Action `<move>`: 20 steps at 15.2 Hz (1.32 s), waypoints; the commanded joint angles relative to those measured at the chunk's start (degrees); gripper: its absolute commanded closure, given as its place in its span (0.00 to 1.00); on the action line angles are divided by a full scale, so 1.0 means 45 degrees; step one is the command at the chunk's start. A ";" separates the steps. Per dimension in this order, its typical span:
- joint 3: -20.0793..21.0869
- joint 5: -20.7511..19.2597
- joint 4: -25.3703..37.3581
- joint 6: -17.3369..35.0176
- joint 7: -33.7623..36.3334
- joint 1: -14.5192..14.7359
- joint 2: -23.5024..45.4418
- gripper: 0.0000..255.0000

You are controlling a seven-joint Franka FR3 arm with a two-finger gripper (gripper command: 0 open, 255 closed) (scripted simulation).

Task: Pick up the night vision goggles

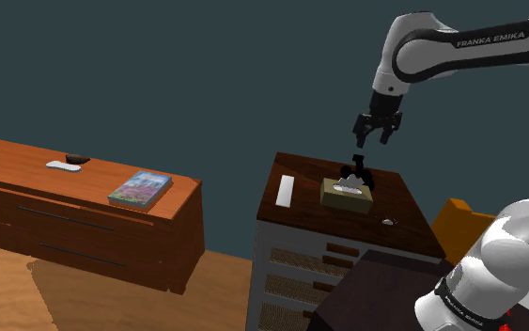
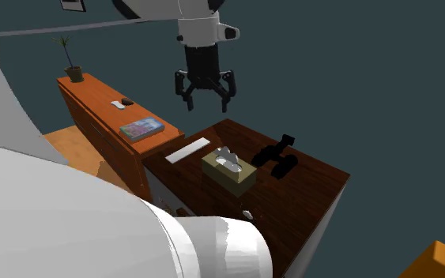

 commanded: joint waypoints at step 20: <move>-0.2581 0.0933 0.2444 0.6311 0.0408 -0.2182 0.7779 0.00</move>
